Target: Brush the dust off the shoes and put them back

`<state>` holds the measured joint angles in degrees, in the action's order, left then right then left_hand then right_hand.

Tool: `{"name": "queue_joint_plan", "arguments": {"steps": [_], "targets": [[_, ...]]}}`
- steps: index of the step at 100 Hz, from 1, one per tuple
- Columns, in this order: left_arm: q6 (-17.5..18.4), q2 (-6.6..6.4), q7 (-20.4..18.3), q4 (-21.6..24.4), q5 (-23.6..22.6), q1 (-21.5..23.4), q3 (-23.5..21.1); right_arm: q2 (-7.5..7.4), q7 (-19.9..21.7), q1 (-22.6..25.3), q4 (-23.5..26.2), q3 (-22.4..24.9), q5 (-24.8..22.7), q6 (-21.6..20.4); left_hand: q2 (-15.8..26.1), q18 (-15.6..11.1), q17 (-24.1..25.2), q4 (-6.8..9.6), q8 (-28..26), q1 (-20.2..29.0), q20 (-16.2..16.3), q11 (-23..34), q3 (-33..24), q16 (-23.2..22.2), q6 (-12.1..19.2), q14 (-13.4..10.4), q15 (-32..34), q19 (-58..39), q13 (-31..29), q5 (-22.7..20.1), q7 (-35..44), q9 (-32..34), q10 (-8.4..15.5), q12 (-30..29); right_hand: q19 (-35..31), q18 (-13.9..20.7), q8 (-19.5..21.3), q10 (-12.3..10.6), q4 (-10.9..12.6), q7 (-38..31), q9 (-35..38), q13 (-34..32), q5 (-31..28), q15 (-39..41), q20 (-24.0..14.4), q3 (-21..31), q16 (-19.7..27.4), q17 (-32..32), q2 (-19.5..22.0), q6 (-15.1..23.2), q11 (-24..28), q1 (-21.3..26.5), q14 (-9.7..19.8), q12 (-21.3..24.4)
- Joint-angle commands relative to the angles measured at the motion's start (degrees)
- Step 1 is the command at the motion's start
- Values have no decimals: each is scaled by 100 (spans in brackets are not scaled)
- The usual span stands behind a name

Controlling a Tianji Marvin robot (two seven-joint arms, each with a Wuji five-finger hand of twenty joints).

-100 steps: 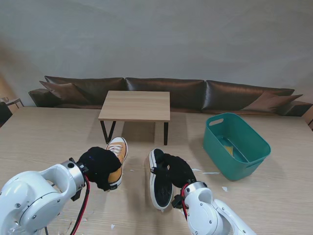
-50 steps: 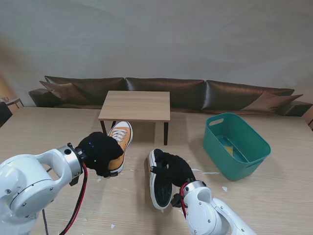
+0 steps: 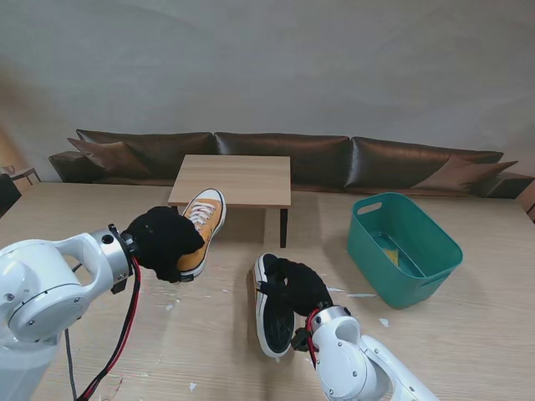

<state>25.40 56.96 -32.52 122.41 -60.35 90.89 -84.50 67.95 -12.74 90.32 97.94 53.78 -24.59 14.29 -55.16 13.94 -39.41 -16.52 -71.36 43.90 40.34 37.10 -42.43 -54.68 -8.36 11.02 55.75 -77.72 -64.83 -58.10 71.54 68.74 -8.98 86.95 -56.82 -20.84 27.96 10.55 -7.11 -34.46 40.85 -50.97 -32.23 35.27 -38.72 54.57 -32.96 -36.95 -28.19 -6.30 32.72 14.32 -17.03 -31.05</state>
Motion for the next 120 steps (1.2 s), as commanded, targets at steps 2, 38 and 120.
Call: {"name": "queue_joint_plan", "arguments": {"steps": [2,38,120], "targets": [[53,-18,3,-76,41,-99,-94,53,69,-47,-22,-35,30,39,717,-97,95,551,-815,1296,98,62,-894,-54,-499,-92,30,63,214,-516,2539,5,590,118,-137,-89,-82,95,160,-70,70,12,245,68,37,65,-3,1726,156,-48,55,-99,-42,90],[334,-22,305,-608,71,-419,-213,117,-11,-250,-185,-99,142,113,707,-76,111,544,-813,1306,100,81,-898,-35,-507,-70,52,56,225,-524,2537,-1,572,98,-138,-82,-81,93,160,-76,72,16,243,71,36,63,-3,1732,164,-56,56,-103,-44,90],[1487,-123,913,-3613,652,-2636,560,435,-446,-966,-1050,-237,761,303,633,-1,168,527,-796,1335,83,76,-925,13,-544,26,61,24,257,-548,2524,-6,510,22,-120,-98,-92,124,163,-68,115,32,232,75,29,94,-8,1785,221,-66,50,-114,-93,91]]}}
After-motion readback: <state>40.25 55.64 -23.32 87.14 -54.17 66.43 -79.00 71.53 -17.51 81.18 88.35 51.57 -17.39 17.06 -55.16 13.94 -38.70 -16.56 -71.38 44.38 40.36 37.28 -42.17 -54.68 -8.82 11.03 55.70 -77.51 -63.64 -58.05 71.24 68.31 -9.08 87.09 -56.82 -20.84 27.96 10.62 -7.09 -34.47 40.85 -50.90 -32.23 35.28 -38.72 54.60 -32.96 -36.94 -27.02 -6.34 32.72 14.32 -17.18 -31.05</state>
